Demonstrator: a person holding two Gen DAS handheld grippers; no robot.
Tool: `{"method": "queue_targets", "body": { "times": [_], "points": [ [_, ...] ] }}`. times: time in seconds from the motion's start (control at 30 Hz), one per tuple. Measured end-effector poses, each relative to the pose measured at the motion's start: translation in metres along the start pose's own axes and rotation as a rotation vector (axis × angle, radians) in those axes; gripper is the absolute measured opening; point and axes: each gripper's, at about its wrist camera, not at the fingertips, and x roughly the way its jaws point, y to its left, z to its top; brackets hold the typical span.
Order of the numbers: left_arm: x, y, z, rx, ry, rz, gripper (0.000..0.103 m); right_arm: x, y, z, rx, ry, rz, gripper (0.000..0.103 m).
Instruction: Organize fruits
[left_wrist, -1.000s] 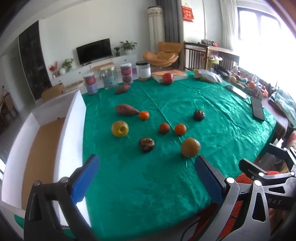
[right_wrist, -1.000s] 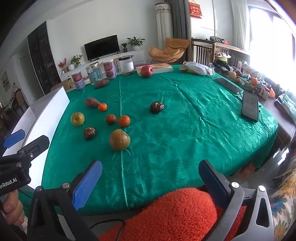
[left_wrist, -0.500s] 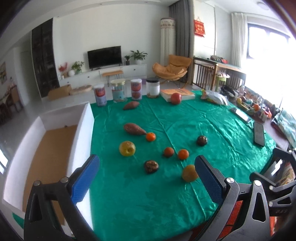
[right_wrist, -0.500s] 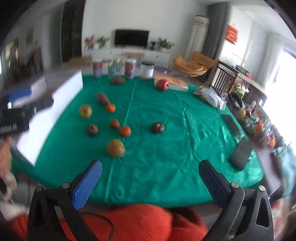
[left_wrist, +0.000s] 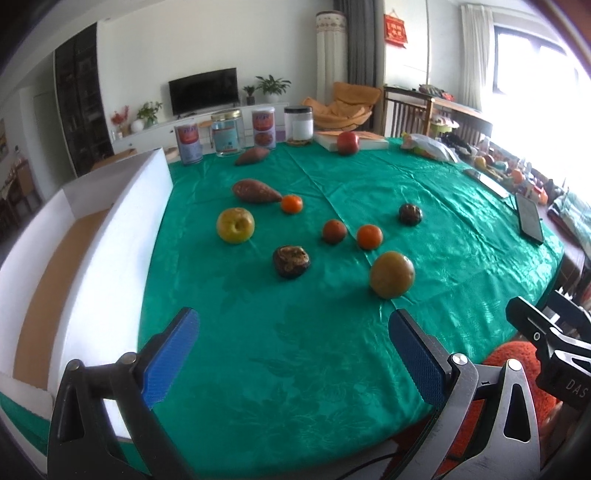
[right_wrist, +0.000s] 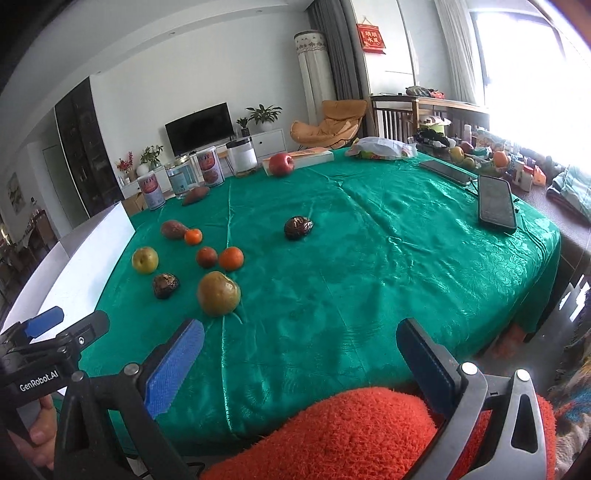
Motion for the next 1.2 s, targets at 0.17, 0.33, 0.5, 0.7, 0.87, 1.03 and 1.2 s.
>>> {"method": "queue_targets", "body": {
  "times": [0.17,0.33,0.5,0.7,0.87,1.03,1.2],
  "points": [
    [0.035,0.008,-0.007,-0.035,0.106,0.011,0.102,0.003,0.000,-0.002,-0.014,0.018,-0.012,0.103],
    [0.060,0.014,-0.019,-0.049,0.208,0.015,0.102,0.007,-0.001,-0.003,-0.004,0.032,-0.015,0.103],
    [0.068,0.014,-0.024,-0.033,0.228,0.040,0.102,0.009,-0.001,-0.003,-0.006,0.041,-0.019,0.103],
    [0.081,0.017,-0.031,-0.061,0.302,0.027,0.102,0.011,-0.003,-0.003,0.000,0.048,-0.012,0.103],
    [0.084,0.020,-0.031,-0.079,0.311,0.024,0.103,0.012,-0.004,-0.003,0.006,0.051,-0.006,0.103],
    [0.084,0.020,-0.033,-0.080,0.295,0.024,0.103,0.013,-0.005,-0.003,0.008,0.057,-0.002,0.103],
    [0.084,0.020,-0.032,-0.080,0.304,0.025,0.103,0.015,-0.007,-0.003,0.017,0.068,0.001,0.103]
  ]
}}
